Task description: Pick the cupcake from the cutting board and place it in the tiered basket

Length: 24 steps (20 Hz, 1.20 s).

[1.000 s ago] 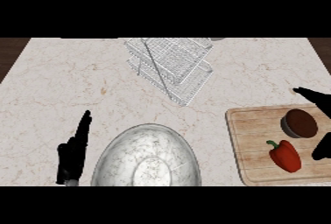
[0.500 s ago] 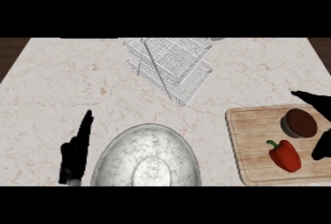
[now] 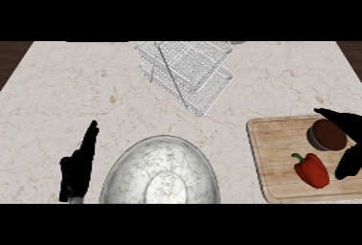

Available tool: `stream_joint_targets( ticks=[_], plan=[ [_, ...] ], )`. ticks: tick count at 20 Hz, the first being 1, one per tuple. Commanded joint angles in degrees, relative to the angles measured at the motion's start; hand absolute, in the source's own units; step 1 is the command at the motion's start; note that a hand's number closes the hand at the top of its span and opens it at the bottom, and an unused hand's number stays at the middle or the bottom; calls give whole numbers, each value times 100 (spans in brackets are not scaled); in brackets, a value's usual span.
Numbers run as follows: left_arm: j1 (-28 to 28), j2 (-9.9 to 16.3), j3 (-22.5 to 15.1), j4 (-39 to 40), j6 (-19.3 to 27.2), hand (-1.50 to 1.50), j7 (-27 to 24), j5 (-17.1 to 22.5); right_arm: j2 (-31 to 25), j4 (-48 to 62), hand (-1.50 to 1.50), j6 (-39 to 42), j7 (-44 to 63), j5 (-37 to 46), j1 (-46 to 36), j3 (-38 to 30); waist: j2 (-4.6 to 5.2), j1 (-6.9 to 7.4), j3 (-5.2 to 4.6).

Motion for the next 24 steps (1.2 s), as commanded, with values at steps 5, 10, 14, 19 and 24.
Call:
stream_joint_targets(
  ticks=[5,10,14,19,24],
  plan=[
    [237,-236,-252,-372,150,0,571,-311,333,1009,150,-686,-806,561,-213,29,40,36,-33],
    [-108,-203,143,338,-150,0,217,-127,385,1315,150,-1129,-1417,911,-352,115,46,16,-36],
    [293,-293,65,14,-78,0,100,-188,408,992,150,-1558,-1599,1206,-226,209,37,7,-37],
    [109,-270,142,-8,-146,0,389,-177,1133,239,150,-1648,-475,1100,-165,-25,15,-66,-43],
    [192,-233,136,-28,-80,0,388,-233,2895,-256,150,-1944,2220,1504,-388,167,-64,-134,-74]
  ],
)
